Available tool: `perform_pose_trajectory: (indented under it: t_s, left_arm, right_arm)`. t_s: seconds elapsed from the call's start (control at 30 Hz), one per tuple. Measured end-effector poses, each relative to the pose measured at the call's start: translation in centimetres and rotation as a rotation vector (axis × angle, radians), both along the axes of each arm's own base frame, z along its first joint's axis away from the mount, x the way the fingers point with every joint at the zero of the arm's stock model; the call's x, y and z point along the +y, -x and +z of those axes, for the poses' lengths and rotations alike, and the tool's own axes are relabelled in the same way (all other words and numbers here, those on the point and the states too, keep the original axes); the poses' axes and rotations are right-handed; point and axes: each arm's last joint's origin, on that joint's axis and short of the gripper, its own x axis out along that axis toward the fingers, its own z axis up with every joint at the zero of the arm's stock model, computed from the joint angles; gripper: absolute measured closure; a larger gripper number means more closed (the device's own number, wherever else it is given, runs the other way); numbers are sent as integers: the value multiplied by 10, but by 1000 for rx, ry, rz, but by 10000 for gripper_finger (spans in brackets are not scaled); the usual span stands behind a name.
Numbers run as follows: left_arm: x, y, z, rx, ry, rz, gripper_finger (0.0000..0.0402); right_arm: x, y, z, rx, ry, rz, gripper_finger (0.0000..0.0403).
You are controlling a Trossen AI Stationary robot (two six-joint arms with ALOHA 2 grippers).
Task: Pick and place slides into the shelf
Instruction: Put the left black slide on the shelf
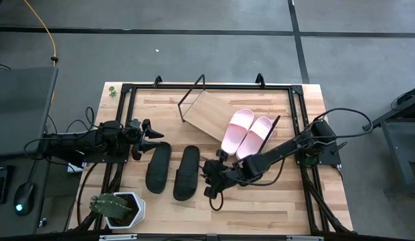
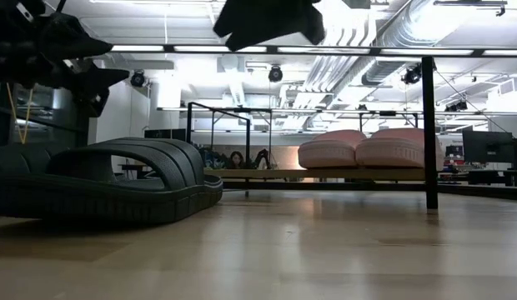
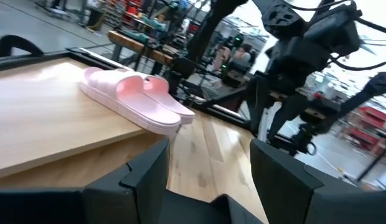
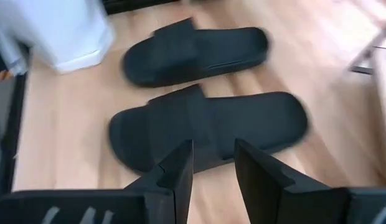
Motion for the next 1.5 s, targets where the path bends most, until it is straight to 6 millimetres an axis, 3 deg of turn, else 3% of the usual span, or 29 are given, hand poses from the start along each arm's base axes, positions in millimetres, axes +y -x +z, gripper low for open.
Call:
perform_pose_trajectory:
  t_s: [0.23, 0.53, 0.7, 1.03, 1.5]
  left_arm:
    - [-1, -1, 0, 0, 0, -41, 197]
    - [-1, -1, 0, 0, 23, -54, 197]
    - [-4, -2, -1, 20, 82, -171, 197]
    - [-10, -6, -9, 272, 202, -384, 197]
    - [-6, -9, -10, 284, 56, -289, 197]
  right_arm:
    - [9, -14, -10, -47, 15, 168, 295]
    - [9, -15, -9, -57, 56, 175, 295]
    - [7, -13, -11, -32, 53, 138, 295]
    - [-5, -14, -15, 24, 69, 111, 295]
    - [-5, -14, -15, 24, 70, 114, 295]
